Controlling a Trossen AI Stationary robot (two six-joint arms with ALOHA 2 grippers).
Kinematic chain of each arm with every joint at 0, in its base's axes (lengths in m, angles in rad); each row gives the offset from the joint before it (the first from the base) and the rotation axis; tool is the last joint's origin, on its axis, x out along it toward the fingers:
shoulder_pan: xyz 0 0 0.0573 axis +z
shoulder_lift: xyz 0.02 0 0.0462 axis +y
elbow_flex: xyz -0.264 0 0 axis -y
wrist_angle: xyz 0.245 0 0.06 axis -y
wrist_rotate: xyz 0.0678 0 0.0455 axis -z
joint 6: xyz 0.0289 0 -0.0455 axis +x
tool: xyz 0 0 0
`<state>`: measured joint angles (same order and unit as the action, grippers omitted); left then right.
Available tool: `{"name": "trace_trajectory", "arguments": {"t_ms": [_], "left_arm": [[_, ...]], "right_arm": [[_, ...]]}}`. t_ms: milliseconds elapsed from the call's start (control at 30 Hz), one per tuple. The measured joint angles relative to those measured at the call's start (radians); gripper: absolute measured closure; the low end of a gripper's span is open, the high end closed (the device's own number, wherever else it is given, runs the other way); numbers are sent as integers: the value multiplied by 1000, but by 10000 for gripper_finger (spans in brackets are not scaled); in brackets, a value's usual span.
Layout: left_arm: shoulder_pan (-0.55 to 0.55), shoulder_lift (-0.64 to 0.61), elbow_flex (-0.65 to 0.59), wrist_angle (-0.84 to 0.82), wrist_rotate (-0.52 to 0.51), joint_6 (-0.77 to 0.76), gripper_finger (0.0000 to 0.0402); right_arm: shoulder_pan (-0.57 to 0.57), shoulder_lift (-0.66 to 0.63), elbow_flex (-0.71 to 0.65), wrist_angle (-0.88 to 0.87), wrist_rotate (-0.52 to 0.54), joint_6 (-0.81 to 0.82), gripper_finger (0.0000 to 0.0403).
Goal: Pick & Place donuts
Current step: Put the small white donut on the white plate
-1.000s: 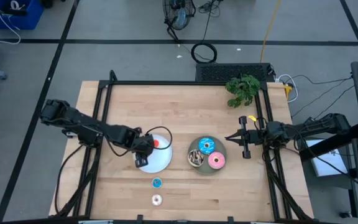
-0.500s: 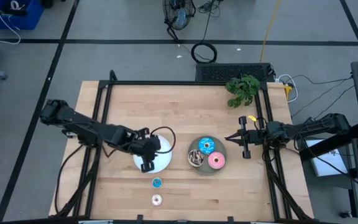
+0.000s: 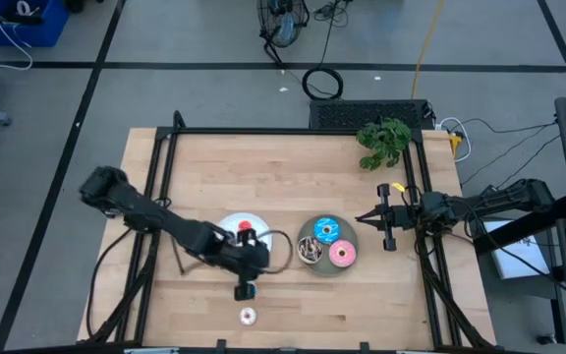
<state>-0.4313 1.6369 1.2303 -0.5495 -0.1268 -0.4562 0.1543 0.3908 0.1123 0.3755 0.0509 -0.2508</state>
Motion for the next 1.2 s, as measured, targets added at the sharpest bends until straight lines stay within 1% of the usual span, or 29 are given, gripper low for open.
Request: {"name": "trace_trajectory", "arguments": {"t_ms": [67, 167, 267, 367, 467, 567, 700, 800, 900, 967, 1100, 1200], "left_arm": [[-11, 63, 56, -55, 7, 22, 359], [-37, 151, 150, -119, 54, 93, 392], [-59, 226, 255, -185, 81, 136, 392], [-64, 278, 344, -255, 81, 156, 389], [-64, 304, 380, -300, 83, 169, 395], [-64, 307, 382, -325, 78, 189, 397], [-64, 307, 382, -337, 67, 175, 379], [-63, 306, 382, -338, 59, 220, 367], [-61, 307, 382, -354, -1, 230, 356], [-51, 312, 382, -367, -20, 241, 344], [-29, 334, 382, -361, -42, 241, 303], [-28, 357, 382, -324, -6, 292, 262]], "right_arm": [[0, 4, 0, 0, 0, 1, 403], [0, 8, 0, -5, 0, 2, 403], [0, 12, 0, -9, 0, 2, 403], [0, 15, 0, -7, 0, 2, 403], [0, 15, 0, -7, 0, 2, 403], [0, 16, 0, -6, 0, 3, 403], [0, 16, 0, -6, 0, 3, 403], [0, 16, 0, -6, 0, 3, 403], [0, 16, 0, -6, 0, 3, 403], [0, 16, 0, -6, 0, 3, 403], [0, 16, 0, -6, 0, 3, 403], [0, 16, 0, -6, 0, 3, 403]]}}
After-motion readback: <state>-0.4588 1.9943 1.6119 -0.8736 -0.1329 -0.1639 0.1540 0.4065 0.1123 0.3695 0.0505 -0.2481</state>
